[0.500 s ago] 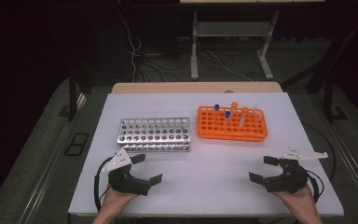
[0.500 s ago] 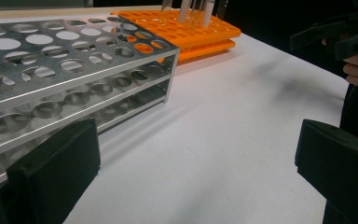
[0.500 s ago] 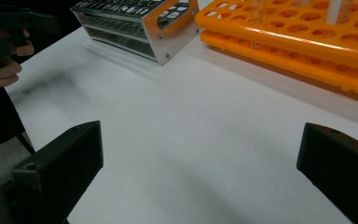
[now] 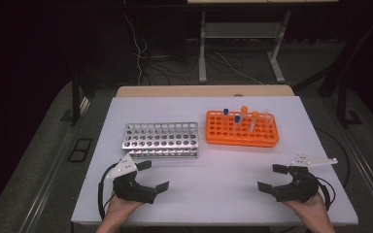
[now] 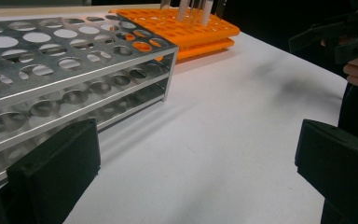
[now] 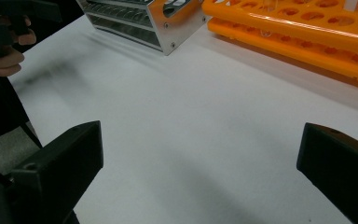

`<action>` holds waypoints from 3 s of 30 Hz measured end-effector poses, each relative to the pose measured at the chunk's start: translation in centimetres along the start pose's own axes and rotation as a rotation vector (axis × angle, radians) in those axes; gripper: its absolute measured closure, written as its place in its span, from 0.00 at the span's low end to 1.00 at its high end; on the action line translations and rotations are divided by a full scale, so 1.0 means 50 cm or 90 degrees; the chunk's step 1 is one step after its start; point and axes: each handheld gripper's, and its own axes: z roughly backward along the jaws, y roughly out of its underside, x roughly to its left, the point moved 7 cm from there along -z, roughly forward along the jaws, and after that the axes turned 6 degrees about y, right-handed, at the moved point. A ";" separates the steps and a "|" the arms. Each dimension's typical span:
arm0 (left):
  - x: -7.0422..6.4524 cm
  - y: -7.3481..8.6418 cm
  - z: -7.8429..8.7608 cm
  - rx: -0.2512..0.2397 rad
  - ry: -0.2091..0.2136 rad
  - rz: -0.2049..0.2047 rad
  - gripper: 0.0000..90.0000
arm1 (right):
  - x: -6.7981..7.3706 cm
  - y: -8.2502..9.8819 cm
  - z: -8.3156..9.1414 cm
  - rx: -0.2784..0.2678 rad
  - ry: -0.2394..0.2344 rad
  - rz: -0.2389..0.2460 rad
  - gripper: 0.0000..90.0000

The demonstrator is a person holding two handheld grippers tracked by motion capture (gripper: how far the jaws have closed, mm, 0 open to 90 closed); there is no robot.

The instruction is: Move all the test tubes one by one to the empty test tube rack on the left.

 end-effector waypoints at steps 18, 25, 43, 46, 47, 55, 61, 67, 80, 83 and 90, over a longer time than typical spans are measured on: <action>0.009 0.003 0.009 -0.009 -0.008 0.016 0.00 | 0.000 -0.008 -0.007 0.035 0.002 0.002 0.00; 0.008 0.003 0.009 -0.007 -0.008 0.015 0.00 | -0.002 -0.021 -0.008 0.047 0.002 0.004 0.00; 0.006 0.005 0.006 -0.005 -0.006 0.016 0.00 | -0.025 -0.070 0.007 0.056 0.010 0.014 0.00; 0.006 0.006 0.006 -0.005 -0.005 0.016 0.00 | -0.033 -0.077 0.008 0.057 0.012 0.016 0.00; 0.006 0.006 0.006 -0.005 -0.005 0.016 0.00 | -0.035 -0.079 0.008 0.059 0.013 0.014 0.00; 0.006 0.006 0.005 -0.003 -0.004 0.016 0.00 | -0.053 -0.103 0.009 0.063 0.021 0.015 0.00; 0.006 0.006 0.005 -0.003 -0.004 0.015 0.00 | -0.069 -0.118 0.007 0.071 0.029 0.018 0.00; 0.005 0.006 0.005 -0.003 -0.003 0.014 0.00 | -0.091 -0.139 0.006 0.072 0.040 0.017 0.00; 0.006 0.007 0.005 -0.001 -0.004 0.013 0.00 | -0.145 -0.169 -0.009 0.078 0.068 -0.001 0.00; 0.006 0.007 0.005 -0.002 -0.004 0.013 0.00 | -0.157 -0.172 -0.013 0.081 0.073 -0.005 0.00; 0.006 0.007 0.004 0.001 -0.003 0.012 0.00 | -0.186 -0.181 -0.022 0.077 0.085 -0.018 0.00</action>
